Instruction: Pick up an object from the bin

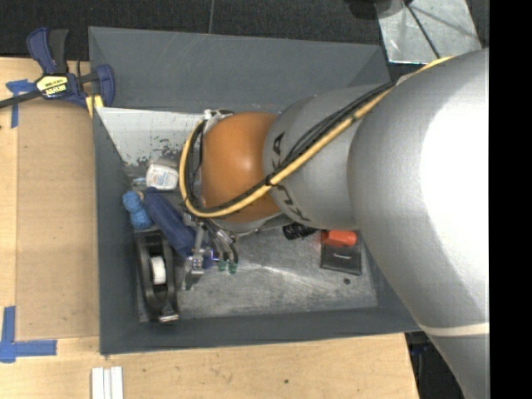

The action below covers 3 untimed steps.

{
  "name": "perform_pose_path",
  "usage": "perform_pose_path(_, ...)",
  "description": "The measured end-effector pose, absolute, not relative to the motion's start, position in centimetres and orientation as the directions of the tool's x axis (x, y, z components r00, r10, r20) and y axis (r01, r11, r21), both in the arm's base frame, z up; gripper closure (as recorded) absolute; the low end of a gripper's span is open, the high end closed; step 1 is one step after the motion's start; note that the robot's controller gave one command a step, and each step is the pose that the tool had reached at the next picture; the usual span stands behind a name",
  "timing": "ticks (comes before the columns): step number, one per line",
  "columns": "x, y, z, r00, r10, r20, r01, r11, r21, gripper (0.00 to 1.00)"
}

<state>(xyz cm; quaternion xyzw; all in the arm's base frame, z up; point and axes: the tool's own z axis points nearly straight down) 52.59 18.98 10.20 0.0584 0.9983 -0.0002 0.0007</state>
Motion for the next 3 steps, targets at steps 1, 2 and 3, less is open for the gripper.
perform_pose_path(1,51.5,18.4,10.6,-0.904,0.427,0.006,0.427,0.904,-0.004,0.0)
perform_pose_path(2,52.2,18.6,7.4,-0.768,0.64,0.002,0.64,0.768,-0.004,0.0)
perform_pose_path(3,52.2,18.6,7.6,-0.77,0.638,0.001,0.638,0.77,-0.002,0.0)
